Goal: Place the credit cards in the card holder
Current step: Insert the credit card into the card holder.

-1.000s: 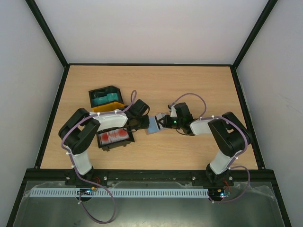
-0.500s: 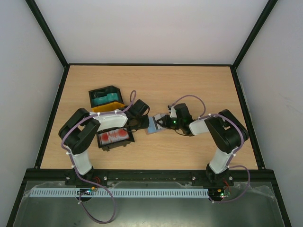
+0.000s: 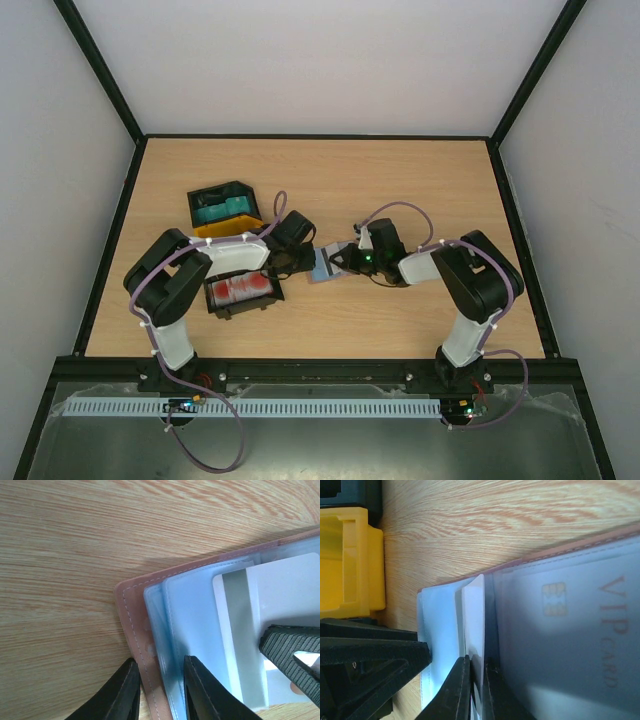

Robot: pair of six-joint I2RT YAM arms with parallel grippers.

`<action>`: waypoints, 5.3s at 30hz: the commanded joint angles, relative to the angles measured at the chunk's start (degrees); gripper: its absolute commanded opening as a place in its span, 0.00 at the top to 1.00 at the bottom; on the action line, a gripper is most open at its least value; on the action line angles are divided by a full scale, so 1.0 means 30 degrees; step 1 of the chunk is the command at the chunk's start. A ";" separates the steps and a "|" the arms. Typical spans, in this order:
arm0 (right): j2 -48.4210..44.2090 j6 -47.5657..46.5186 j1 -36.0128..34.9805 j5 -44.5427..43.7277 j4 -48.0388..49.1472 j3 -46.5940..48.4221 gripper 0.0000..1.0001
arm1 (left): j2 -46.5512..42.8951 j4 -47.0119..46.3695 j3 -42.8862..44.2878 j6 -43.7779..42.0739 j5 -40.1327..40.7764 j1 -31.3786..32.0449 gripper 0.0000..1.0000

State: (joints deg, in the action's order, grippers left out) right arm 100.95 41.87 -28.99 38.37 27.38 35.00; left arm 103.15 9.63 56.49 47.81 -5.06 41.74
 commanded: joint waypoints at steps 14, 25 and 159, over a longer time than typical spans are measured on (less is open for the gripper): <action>-0.1765 0.0731 -0.0238 -0.2820 -0.3977 -0.0546 0.61 | 0.0448 -0.0565 -0.1484 0.0089 -0.0352 0.0092 0.73; -0.2357 0.0252 -0.0735 -0.5747 -0.7673 0.0848 0.53 | 0.0536 -0.1481 -0.1544 -0.0109 -0.1332 0.0092 0.73; -0.1969 -0.3881 -0.0382 -1.5265 -1.6435 0.7883 0.98 | -0.2080 -0.3710 -0.4019 -0.0767 -0.1639 -0.0377 0.45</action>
State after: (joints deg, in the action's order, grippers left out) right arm 99.68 28.77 -30.22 -11.62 -18.61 58.98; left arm 97.84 -3.60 46.54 45.82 -10.50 41.06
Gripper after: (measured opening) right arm 0.021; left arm 0.548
